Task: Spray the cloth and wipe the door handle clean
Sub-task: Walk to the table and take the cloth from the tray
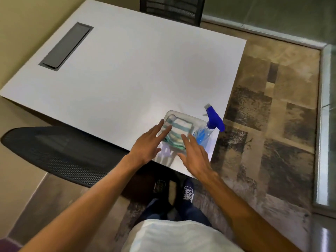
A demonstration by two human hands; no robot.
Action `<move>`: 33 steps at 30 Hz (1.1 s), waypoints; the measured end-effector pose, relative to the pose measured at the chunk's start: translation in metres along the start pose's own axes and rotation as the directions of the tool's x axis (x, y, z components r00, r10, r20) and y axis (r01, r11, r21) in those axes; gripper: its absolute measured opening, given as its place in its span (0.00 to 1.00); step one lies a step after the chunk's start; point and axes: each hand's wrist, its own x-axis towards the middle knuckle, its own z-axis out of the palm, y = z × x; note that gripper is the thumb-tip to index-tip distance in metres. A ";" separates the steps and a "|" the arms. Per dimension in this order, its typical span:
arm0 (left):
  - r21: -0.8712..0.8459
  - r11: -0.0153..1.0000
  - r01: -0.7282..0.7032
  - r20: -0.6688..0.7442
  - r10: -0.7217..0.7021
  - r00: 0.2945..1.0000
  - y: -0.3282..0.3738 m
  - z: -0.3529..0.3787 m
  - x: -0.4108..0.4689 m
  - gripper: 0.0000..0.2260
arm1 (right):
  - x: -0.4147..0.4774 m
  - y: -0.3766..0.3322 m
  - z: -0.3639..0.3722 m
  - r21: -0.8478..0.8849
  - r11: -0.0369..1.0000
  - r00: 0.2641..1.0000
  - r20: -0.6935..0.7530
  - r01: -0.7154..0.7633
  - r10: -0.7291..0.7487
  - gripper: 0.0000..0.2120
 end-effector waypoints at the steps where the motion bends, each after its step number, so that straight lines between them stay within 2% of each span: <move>1: 0.033 0.999 -0.020 0.017 0.019 1.000 -0.004 0.002 0.008 0.45 | 0.004 -0.001 0.002 -0.006 1.000 1.000 -0.003 -0.021 0.021 0.35; 6: 0.183 0.969 -0.168 0.150 0.141 0.978 -0.024 0.006 0.037 0.31 | 0.021 -0.011 0.007 0.020 0.992 0.992 -0.006 -0.127 0.127 0.33; 12: 0.185 0.941 -0.283 0.124 0.263 0.957 -0.032 -0.001 0.050 0.19 | 0.031 -0.022 0.013 0.114 0.969 0.976 0.016 -0.217 0.216 0.29; 15: 0.094 0.951 -0.296 0.113 0.285 0.952 -0.033 -0.006 0.054 0.16 | 0.035 -0.023 0.014 0.121 0.965 0.972 0.025 -0.235 0.233 0.30; 21: -0.193 0.956 -0.220 -0.008 0.222 0.975 -0.028 -0.013 0.057 0.12 | 0.036 -0.024 0.016 0.176 0.954 0.967 -0.025 -0.244 0.252 0.33; 25: -0.312 0.927 -0.207 -0.086 0.189 0.978 -0.033 -0.021 0.063 0.12 | 0.032 -0.021 0.016 0.266 0.940 0.965 -0.097 -0.211 0.244 0.33; 28: -0.397 0.905 -0.155 -0.125 0.114 0.986 -0.038 -0.030 0.067 0.12 | 0.030 -0.022 0.015 0.396 0.906 0.958 -0.168 -0.150 0.233 0.30; 33: -0.536 0.841 -0.072 -0.078 0.036 0.996 -0.046 -0.047 0.070 0.10 | 0.029 -0.028 0.009 0.408 0.911 0.916 -0.338 -0.064 0.215 0.24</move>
